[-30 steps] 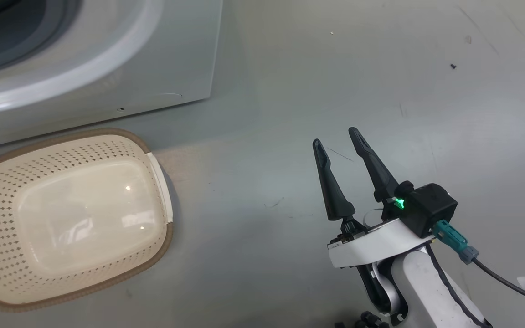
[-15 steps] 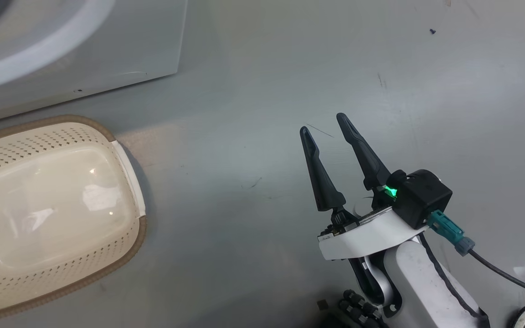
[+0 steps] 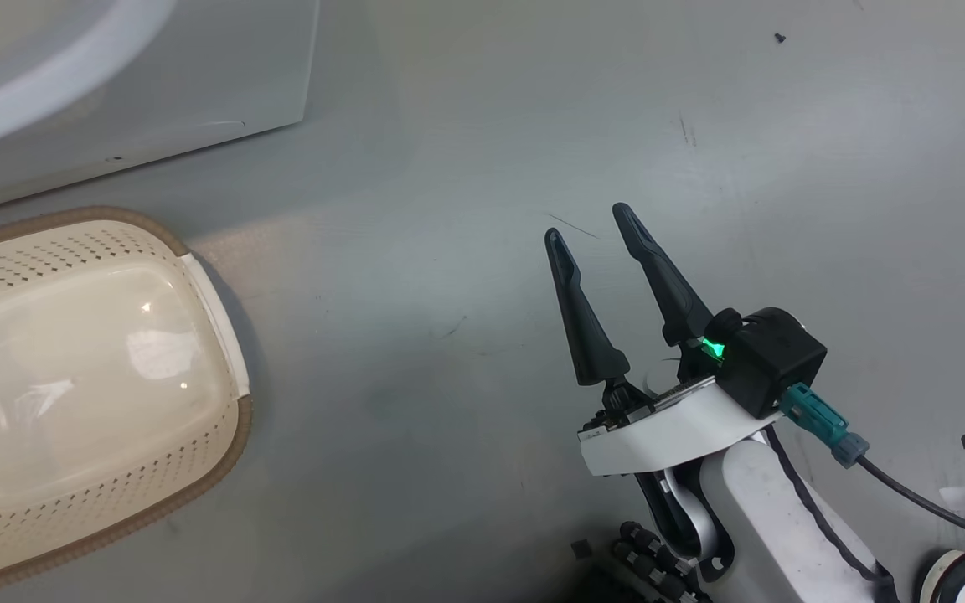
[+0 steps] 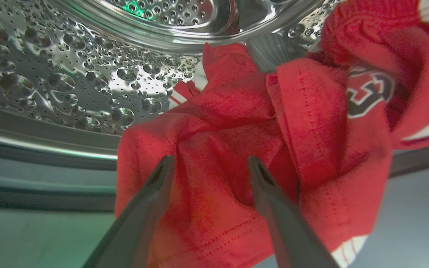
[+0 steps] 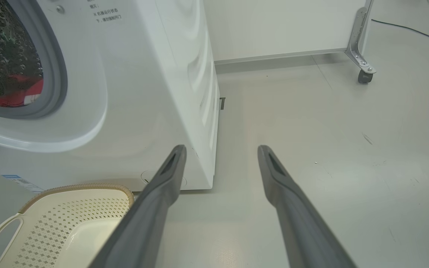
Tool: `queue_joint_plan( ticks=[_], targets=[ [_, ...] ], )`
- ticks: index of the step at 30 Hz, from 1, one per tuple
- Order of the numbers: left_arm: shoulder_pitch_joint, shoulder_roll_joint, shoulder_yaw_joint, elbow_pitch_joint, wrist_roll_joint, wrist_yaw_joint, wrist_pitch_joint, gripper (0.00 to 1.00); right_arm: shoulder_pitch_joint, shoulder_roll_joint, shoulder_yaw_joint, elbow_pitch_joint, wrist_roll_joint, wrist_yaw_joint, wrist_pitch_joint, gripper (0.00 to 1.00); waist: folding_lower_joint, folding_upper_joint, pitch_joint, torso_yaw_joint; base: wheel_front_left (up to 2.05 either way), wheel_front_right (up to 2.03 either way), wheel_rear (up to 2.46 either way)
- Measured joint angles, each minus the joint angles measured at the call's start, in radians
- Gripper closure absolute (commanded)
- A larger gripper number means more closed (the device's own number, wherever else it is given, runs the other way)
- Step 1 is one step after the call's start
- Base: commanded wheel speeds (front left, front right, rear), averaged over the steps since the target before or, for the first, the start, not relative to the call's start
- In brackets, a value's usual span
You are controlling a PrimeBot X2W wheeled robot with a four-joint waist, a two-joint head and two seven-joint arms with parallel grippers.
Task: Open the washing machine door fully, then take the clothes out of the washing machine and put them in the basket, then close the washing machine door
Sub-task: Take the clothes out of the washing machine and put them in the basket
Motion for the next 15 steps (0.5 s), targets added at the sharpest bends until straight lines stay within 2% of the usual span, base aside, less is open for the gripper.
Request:
queue_joint_plan(
  ticks=[15],
  targets=[
    [-0.076, 0.019, -0.023, 0.093, 0.021, 0.004, 0.044, 0.00, 0.000, 0.000, 0.017, -0.005, 0.008, -0.008, 0.000, 0.00, 0.0000, 0.0000, 0.017, -0.012, 0.00, 0.00, 0.00]
  ],
)
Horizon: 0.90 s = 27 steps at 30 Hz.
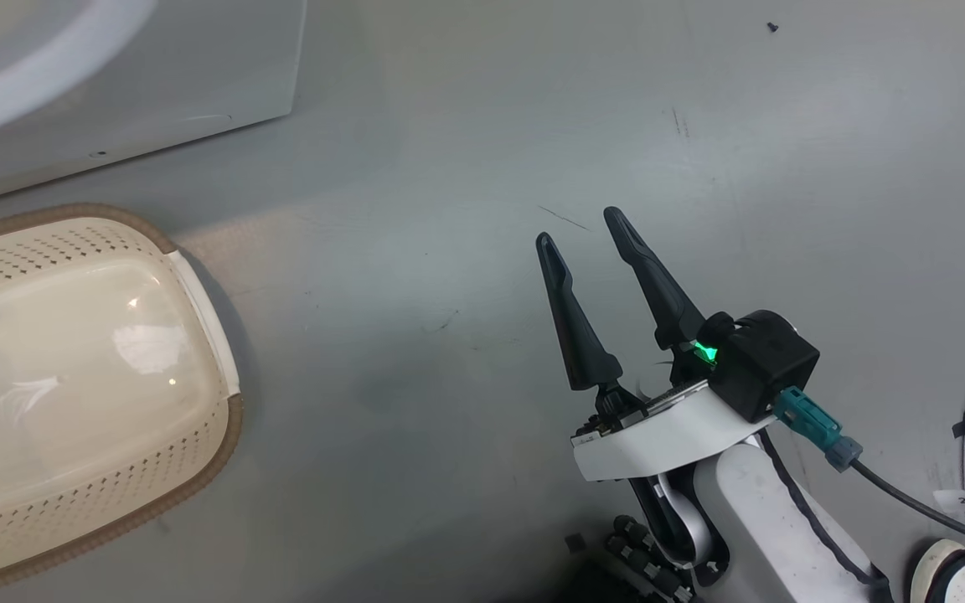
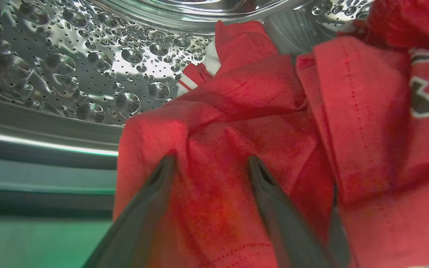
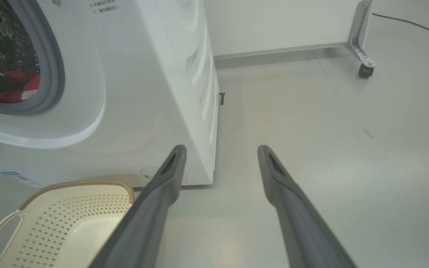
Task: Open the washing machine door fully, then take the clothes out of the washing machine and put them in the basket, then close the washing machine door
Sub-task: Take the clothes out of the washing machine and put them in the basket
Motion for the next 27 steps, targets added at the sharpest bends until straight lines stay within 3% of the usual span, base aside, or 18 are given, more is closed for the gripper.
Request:
queue_joint_plan(
  ticks=[5, 6, 7, 8, 17, 27],
  targets=[
    [-0.032, 0.000, -0.002, 0.022, 0.000, 0.000, 0.016, 0.00, 0.000, 0.000, 0.005, -0.001, 0.000, 0.000, 0.000, 0.00, -0.0001, 0.0000, 0.006, -0.004, 0.00, 0.00, 0.00],
    [-0.034, -0.001, -0.002, 0.026, 0.000, 0.000, 0.023, 0.05, -0.001, 0.000, 0.006, -0.001, 0.000, 0.000, 0.000, 0.00, -0.0001, 0.0000, 0.007, -0.005, 0.00, 0.00, 0.00],
    [-0.036, -0.001, -0.002, 0.031, 0.000, 0.000, 0.029, 0.63, -0.001, 0.000, 0.006, -0.002, 0.001, -0.001, 0.000, 0.00, -0.0001, 0.0000, 0.007, -0.006, 0.00, 0.00, 0.00],
    [-0.041, -0.001, -0.002, 0.034, 0.000, 0.000, 0.030, 1.00, -0.002, 0.000, 0.006, -0.002, 0.001, -0.001, 0.000, 0.00, -0.0001, 0.0000, 0.008, -0.007, 0.00, 0.00, 0.00],
    [-0.078, -0.005, -0.025, 0.068, 0.008, -0.005, 0.011, 1.00, -0.022, 0.000, 0.001, -0.002, 0.001, -0.001, 0.000, 0.00, -0.0001, 0.0000, 0.007, -0.004, 0.00, 0.00, 0.00],
    [-0.081, -0.065, -0.032, 0.112, 0.008, -0.005, -0.075, 1.00, -0.024, 0.000, -0.021, 0.015, -0.002, -0.002, 0.000, 0.00, 0.0000, 0.0000, -0.021, 0.021, 0.00, 0.00, 0.00]
  ],
)
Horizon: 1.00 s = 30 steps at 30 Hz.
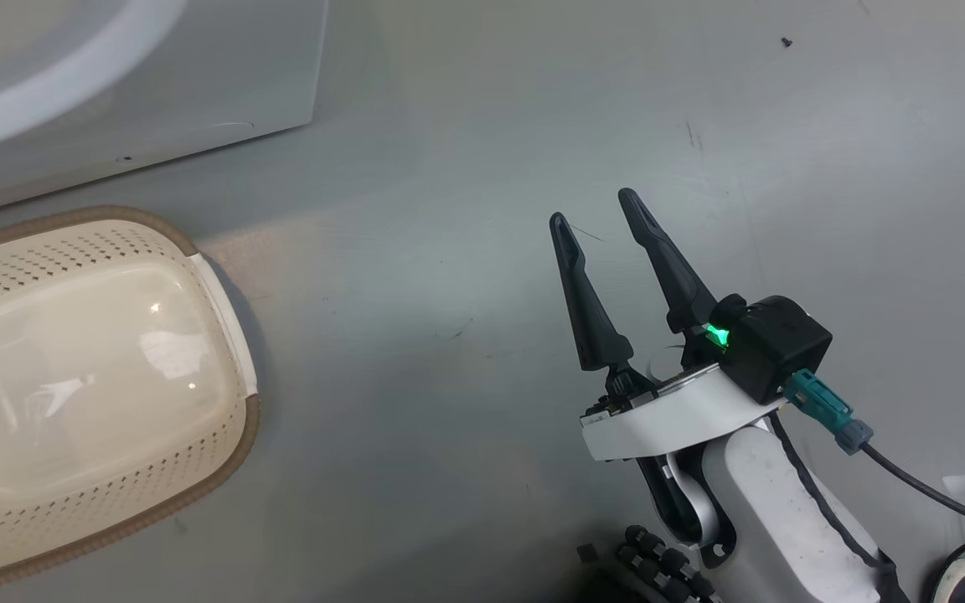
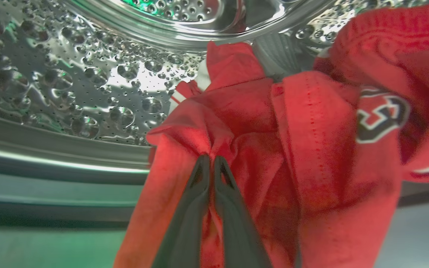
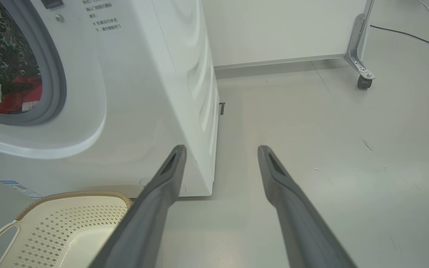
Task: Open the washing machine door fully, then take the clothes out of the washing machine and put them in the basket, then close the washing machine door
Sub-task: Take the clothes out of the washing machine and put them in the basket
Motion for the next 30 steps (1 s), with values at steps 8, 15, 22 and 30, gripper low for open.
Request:
queue_joint_plan(
  ticks=[8, 15, 22, 30],
  targets=[
    [0.005, -0.055, -0.008, 0.050, -0.015, -0.017, -0.079, 1.00, -0.003, 0.000, -0.022, 0.025, -0.014, 0.000, 0.000, 0.00, 0.0000, 0.0000, -0.041, 0.028, 0.00, 0.00, 0.00],
    [0.047, -0.120, -0.009, 0.081, -0.037, -0.035, -0.166, 1.00, -0.003, -0.001, -0.048, 0.059, -0.034, 0.000, 0.000, 0.00, 0.0000, 0.0000, -0.090, 0.058, 0.00, 0.00, 0.00],
    [0.115, -0.181, -0.019, 0.111, -0.059, -0.063, -0.253, 1.00, -0.002, -0.001, -0.071, 0.095, -0.063, 0.000, 0.000, 0.00, 0.0000, 0.0000, -0.152, 0.094, 0.00, 0.00, 0.00],
    [0.198, -0.226, -0.022, 0.141, -0.084, -0.088, -0.344, 1.00, 0.030, -0.002, -0.091, 0.137, -0.072, 0.001, 0.000, 0.00, 0.0000, 0.0000, -0.234, 0.137, 0.00, 0.00, 0.00]
  ],
)
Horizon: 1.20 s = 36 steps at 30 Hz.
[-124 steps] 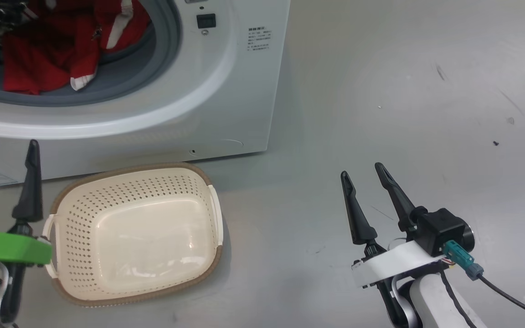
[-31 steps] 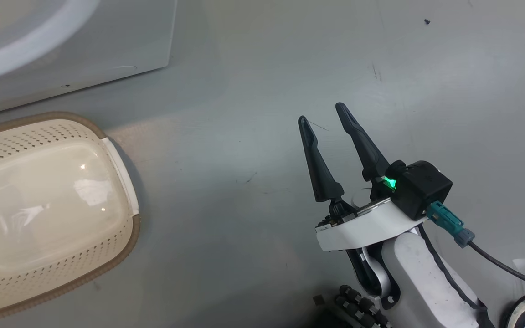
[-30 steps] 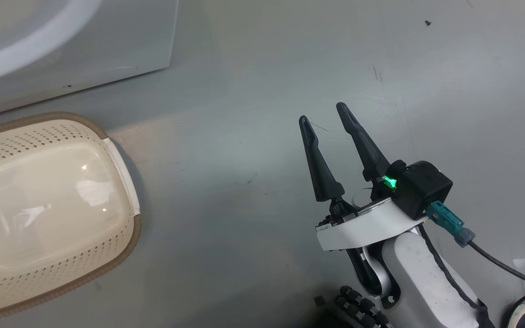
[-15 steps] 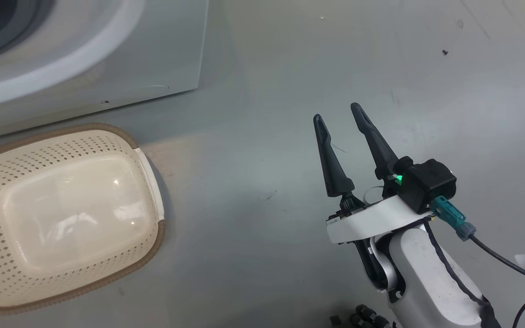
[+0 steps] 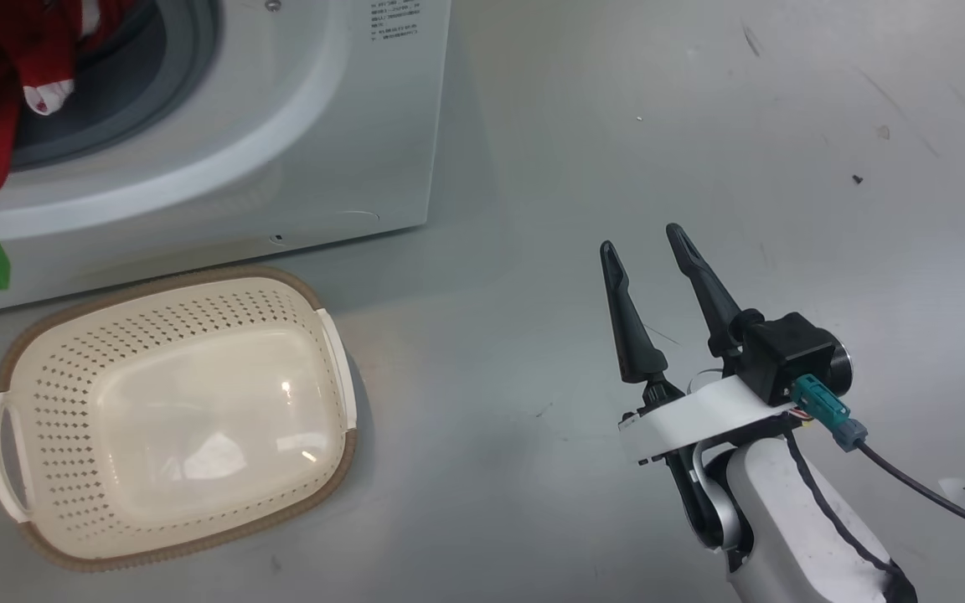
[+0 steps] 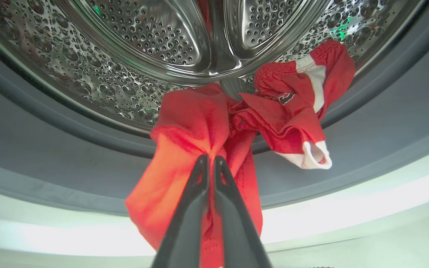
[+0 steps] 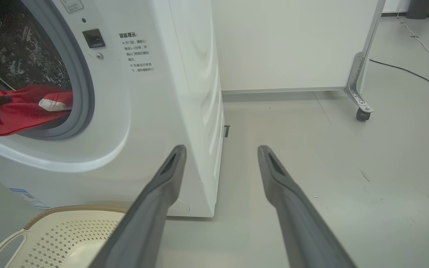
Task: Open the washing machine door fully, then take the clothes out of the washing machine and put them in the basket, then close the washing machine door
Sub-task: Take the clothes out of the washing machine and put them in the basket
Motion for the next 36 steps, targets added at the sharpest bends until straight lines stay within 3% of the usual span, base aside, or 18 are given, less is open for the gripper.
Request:
queue_joint_plan(
  ticks=[22, 36],
  targets=[
    [0.161, -0.047, -0.003, 0.015, -0.025, -0.034, -0.177, 1.00, 0.068, -0.011, -0.081, 0.035, -0.017, 0.024, 0.000, 0.00, 0.0000, 0.0000, -0.194, 0.097, 0.00, 0.00, 0.00],
    [0.234, -0.072, 0.008, -0.128, -0.036, -0.053, -0.205, 1.00, 0.119, -0.014, -0.115, 0.044, -0.027, 0.045, 0.000, 0.00, 0.0000, 0.0000, -0.274, 0.134, 0.00, 0.00, 0.00]
  ],
)
